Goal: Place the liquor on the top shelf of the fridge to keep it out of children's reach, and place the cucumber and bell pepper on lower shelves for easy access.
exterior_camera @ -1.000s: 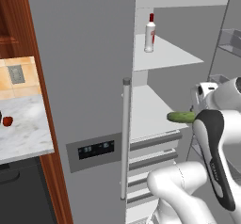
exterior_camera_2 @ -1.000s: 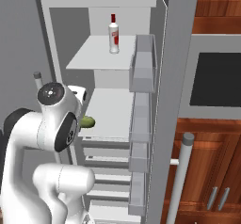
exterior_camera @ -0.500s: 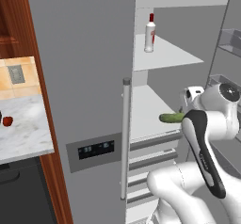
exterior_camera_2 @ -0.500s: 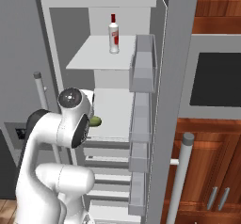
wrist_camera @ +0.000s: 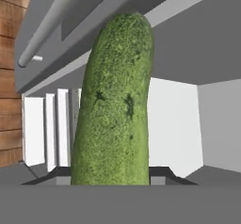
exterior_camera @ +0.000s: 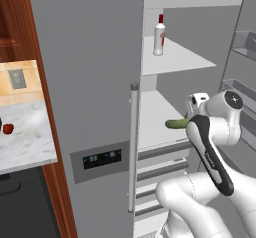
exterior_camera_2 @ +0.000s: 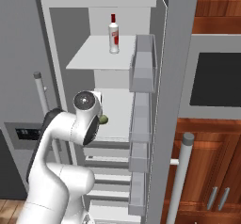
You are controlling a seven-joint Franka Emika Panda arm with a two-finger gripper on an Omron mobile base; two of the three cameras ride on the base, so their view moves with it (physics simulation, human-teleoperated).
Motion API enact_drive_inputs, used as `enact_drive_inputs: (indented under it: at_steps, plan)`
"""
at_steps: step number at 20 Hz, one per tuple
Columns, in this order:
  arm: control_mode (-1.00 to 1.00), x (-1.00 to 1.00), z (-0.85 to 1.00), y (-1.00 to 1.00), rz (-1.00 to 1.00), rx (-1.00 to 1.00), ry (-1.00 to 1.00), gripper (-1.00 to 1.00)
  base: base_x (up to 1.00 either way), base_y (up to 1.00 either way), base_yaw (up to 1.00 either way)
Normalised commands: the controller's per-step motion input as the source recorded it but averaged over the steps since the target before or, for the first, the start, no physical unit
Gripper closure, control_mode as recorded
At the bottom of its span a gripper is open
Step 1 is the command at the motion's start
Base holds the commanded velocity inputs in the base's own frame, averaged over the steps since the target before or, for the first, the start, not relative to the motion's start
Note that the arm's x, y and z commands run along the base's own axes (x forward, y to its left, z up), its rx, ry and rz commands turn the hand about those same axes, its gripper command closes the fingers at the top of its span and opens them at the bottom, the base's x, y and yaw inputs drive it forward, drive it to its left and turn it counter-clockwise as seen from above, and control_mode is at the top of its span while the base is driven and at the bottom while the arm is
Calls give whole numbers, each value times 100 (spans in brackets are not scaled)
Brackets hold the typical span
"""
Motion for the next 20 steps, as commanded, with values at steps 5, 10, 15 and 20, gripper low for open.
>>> enact_drive_inputs:
  at_steps: [5, 10, 15, 20]
  plan:
    - [-100, 52, -17, -4, 3, 0, 0, 100, 0, 0, 0]
    - [-100, 48, -23, 0, 3, 0, 0, 100, 0, 0, 0]
    - [-100, 41, -36, -3, 2, 0, 0, 100, 0, 0, 0]
    - [-100, 34, -47, -5, 2, 0, 0, 100, 0, 0, 0]
